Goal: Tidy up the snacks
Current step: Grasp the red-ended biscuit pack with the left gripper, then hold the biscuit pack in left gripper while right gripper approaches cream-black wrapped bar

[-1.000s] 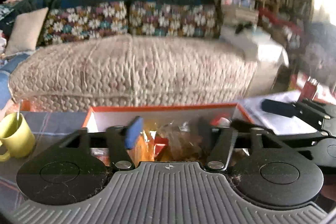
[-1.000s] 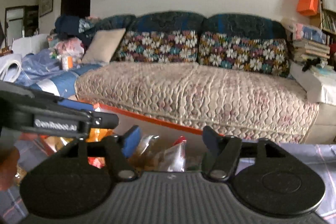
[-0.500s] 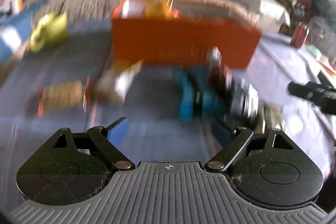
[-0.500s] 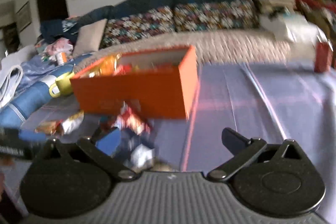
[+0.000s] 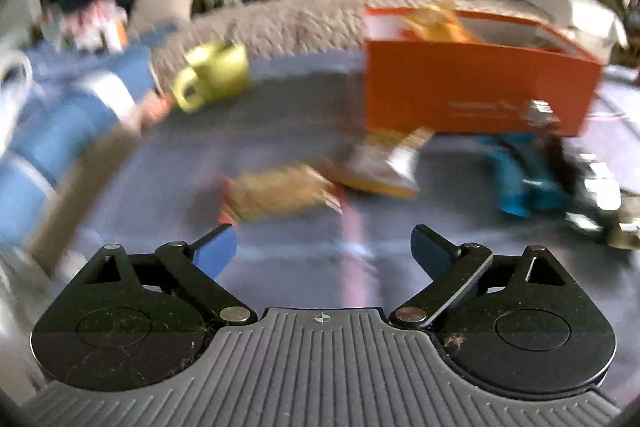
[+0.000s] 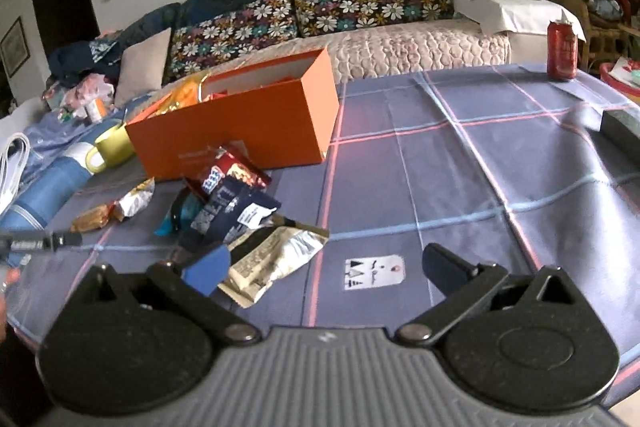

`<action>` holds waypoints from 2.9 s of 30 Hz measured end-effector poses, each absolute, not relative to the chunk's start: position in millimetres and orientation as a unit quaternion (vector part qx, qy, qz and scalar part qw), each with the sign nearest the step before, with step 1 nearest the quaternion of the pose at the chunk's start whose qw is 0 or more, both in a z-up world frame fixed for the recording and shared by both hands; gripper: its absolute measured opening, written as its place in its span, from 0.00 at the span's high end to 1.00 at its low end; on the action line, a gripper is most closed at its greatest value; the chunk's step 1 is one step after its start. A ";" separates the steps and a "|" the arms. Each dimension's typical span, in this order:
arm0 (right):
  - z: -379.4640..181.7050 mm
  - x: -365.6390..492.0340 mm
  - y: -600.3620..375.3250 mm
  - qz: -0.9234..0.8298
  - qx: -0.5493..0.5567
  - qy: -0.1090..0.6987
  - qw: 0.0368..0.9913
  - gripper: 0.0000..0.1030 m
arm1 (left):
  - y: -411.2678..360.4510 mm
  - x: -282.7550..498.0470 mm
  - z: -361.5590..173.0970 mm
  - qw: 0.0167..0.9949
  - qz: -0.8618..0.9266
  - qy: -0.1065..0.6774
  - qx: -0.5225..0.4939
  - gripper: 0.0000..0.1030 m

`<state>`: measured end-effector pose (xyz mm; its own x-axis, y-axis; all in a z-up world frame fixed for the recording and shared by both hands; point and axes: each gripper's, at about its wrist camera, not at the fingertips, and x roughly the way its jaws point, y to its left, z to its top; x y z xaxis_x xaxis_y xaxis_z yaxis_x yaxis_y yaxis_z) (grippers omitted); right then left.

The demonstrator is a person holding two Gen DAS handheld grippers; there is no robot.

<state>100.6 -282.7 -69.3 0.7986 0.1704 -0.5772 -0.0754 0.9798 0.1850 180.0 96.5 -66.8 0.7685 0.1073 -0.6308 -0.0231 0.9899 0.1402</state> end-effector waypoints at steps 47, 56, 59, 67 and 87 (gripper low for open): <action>-111.0 177.9 -238.7 0.075 0.045 0.360 0.929 0.01 | 39.3 169.0 -95.0 0.906 -0.071 0.416 0.032 0.73; -110.9 167.2 -268.9 0.071 0.029 0.372 0.925 0.01 | 31.4 165.2 -96.5 0.905 -0.075 0.416 0.035 0.61; -109.9 160.6 -273.8 0.069 0.019 0.381 0.922 0.01 | 29.6 162.6 -97.3 0.906 -0.079 0.415 0.035 0.57; -101.8 156.8 -253.4 0.082 0.014 0.363 0.928 0.01 | 30.0 162.8 -92.7 0.910 -0.061 0.409 0.025 0.37; -121.9 157.5 -239.1 0.065 -0.025 0.345 0.936 0.01 | 30.9 174.2 -103.0 0.913 -0.056 0.404 0.022 0.37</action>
<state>157.5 -239.1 -121.9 0.7530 0.1054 -0.6495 -0.1398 0.9902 -0.0014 174.2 30.9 -103.0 0.6670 -0.0850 -0.7402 0.1206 0.9927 -0.0054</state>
